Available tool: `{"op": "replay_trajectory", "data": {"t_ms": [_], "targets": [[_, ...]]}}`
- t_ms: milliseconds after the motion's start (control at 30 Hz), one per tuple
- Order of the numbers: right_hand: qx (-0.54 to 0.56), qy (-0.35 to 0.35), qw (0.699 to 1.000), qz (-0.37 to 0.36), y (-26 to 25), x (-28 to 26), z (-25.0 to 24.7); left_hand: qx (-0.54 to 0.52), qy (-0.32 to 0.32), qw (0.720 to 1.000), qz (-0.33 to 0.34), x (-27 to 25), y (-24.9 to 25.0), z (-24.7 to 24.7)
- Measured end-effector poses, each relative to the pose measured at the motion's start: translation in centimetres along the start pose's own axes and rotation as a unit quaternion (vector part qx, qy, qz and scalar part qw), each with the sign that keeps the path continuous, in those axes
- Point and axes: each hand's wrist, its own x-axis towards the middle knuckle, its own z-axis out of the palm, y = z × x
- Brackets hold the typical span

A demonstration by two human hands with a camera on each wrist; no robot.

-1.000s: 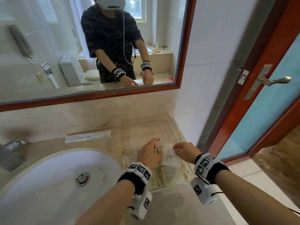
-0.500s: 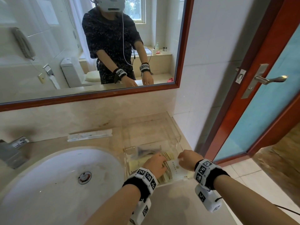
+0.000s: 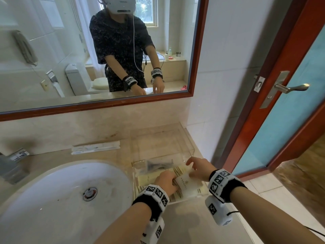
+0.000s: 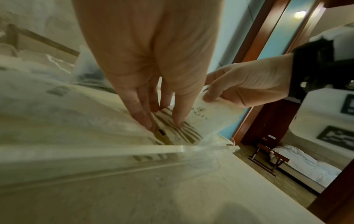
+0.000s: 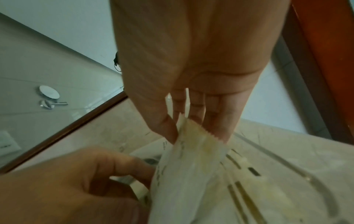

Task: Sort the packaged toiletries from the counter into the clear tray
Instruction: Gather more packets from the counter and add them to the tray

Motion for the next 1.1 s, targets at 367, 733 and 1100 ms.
{"op": "replay_trajectory", "data": {"t_ms": [367,733,1100], "targets": [[-0.094,-0.048,0.994,0.010,-0.7,0.1,0.8,-0.053,-0.030,0.998,-0.011,0.0,0.1,0.4],[-0.148,0.019,0.989,-0.013,-0.5,0.0,0.5,-0.043,-0.013,0.999,-0.020,-0.2,0.5,0.9],[-0.152,-0.023,0.988,-0.022,-0.7,0.5,3.3,-0.022,0.003,1.000,-0.005,0.5,0.9,1.2]]}}
